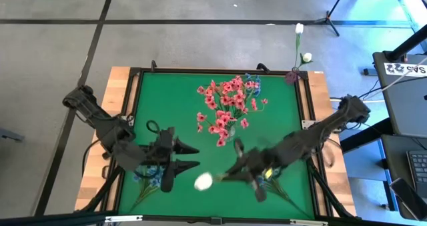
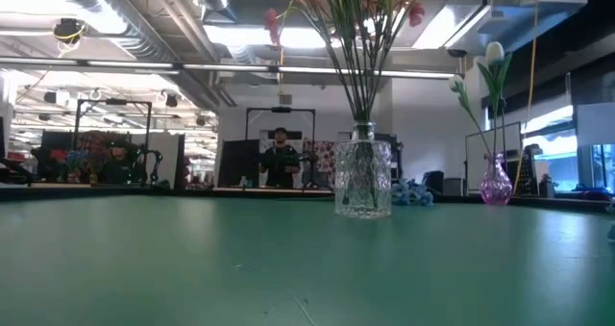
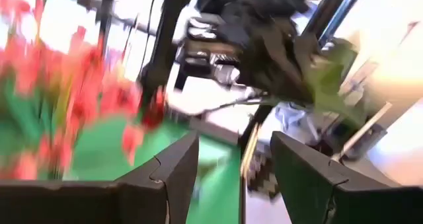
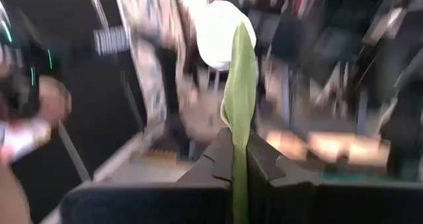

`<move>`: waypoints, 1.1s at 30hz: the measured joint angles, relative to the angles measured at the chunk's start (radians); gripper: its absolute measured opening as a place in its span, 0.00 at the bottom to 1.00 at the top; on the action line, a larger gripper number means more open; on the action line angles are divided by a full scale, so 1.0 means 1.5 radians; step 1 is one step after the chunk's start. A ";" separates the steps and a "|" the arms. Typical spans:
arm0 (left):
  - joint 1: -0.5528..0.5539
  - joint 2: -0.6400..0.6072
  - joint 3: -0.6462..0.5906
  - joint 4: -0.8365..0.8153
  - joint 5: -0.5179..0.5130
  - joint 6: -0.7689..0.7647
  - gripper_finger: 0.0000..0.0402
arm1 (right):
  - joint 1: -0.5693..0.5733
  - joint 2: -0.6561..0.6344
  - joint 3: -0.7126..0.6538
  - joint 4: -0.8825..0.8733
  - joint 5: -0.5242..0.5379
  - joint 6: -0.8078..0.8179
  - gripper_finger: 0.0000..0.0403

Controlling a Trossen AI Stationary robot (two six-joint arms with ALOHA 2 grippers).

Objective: Sort flowers into vase by color
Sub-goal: Put the white flower into the purple vase

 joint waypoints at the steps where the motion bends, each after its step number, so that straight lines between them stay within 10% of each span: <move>1: 0.001 0.003 0.000 0.040 0.001 0.044 0.46 | -0.005 -0.014 0.011 0.007 0.001 -0.008 0.03; 14: 0.068 0.129 -0.001 0.561 0.100 0.395 0.46 | -0.042 -0.046 0.039 0.035 0.067 -0.063 0.04; 33: 0.102 0.145 -0.002 0.669 0.086 0.428 0.26 | -0.047 -0.045 0.039 -0.005 0.153 -0.081 0.04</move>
